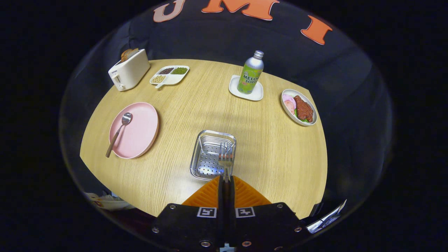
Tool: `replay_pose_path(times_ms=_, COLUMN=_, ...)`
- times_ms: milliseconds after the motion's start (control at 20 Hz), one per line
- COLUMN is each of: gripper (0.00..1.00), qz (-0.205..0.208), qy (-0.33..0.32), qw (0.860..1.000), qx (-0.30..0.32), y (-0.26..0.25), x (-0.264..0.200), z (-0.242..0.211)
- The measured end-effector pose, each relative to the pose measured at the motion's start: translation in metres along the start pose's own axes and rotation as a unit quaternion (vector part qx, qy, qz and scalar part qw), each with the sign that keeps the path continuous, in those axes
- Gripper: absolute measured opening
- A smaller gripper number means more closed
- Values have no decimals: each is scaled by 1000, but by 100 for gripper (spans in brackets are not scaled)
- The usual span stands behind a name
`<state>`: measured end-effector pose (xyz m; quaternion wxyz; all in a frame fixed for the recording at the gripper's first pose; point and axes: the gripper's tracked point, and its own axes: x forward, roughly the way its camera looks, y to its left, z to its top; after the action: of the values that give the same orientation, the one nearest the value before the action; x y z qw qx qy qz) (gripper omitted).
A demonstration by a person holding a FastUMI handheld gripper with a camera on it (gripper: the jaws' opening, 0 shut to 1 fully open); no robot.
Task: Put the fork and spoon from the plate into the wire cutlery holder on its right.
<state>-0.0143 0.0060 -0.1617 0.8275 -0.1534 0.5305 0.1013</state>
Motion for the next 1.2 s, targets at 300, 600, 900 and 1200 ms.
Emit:
replay_pose_path(times_ms=300, gripper=5, qz=35, qy=45, qw=998, qx=-1, y=18, x=24, z=2)
replay_pose_path(times_ms=600, gripper=8, qz=28, qy=54, qw=998, qx=8, y=14, x=33, z=11)
replay_pose_path(times_ms=900, gripper=27, qz=20, qy=22, qw=999, qx=18, y=10, x=23, z=23)
replay_pose_path(times_ms=1200, gripper=86, qz=17, qy=-51, qw=998, qx=28, y=33, x=-4, z=52)
